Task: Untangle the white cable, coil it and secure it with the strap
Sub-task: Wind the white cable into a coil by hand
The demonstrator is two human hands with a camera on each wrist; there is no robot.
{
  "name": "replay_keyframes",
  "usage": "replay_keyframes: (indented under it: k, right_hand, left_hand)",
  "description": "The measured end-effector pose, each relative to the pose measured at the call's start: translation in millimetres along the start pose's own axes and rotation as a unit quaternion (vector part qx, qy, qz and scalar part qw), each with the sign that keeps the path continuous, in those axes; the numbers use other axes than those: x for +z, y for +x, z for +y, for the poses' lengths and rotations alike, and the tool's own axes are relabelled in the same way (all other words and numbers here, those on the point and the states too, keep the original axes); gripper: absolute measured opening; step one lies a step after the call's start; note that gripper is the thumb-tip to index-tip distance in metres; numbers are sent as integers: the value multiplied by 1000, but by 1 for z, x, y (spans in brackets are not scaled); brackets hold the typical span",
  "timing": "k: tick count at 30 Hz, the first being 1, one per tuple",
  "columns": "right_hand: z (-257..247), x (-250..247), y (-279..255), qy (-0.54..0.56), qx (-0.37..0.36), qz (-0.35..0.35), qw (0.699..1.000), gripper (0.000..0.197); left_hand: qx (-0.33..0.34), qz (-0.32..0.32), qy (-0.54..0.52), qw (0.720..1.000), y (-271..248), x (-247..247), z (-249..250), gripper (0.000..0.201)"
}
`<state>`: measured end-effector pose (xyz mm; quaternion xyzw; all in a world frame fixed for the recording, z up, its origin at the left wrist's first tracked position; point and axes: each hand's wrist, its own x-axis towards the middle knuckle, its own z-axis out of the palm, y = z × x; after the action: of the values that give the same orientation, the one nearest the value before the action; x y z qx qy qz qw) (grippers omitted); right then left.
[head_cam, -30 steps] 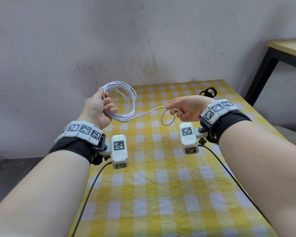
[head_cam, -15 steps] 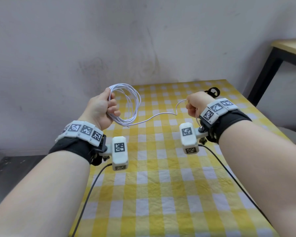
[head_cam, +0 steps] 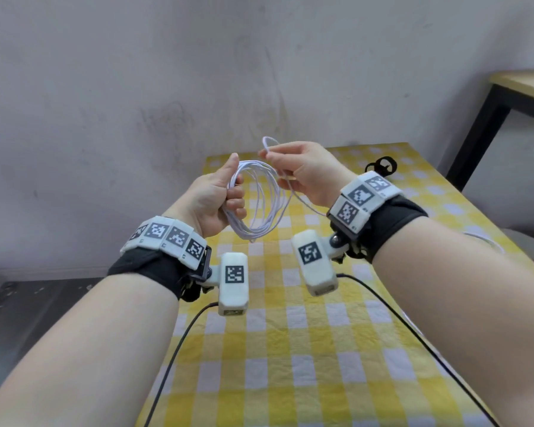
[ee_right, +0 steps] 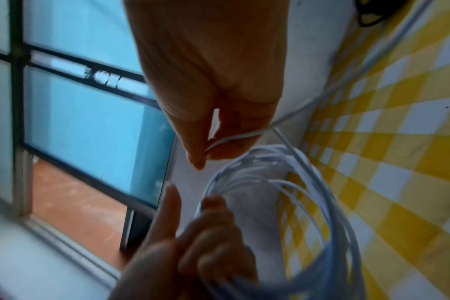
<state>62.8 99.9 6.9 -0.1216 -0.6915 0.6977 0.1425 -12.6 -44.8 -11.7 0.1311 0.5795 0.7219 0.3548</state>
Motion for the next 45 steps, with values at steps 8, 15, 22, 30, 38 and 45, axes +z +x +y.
replay_keyframes:
  k: [8, 15, 22, 30, 38, 45]
  right_hand:
    - [9, 12, -3, -65, -28, -48, 996, 20]
    - [23, -2, 7, -188, 16, 114, 975, 39]
    - [41, -17, 12, -97, 117, 84, 985, 40]
    - [37, -12, 9, 125, 241, -37, 962, 31]
    - [28, -22, 11, 230, 203, -37, 951, 32]
    - [36, -24, 11, 272, 226, -52, 934, 54]
  left_hand:
    - [27, 11, -14, 999, 5, 4, -7, 30]
    - [17, -1, -106, 994, 8, -1, -9, 34]
    - [-21, -48, -204, 978, 7, -4, -5, 38]
    - [-48, -122, -239, 962, 7, -7, -8, 40]
    - [-84, -40, -159, 983, 16, -7, -14, 47]
    - [-81, -61, -152, 983, 25, -4, -15, 41]
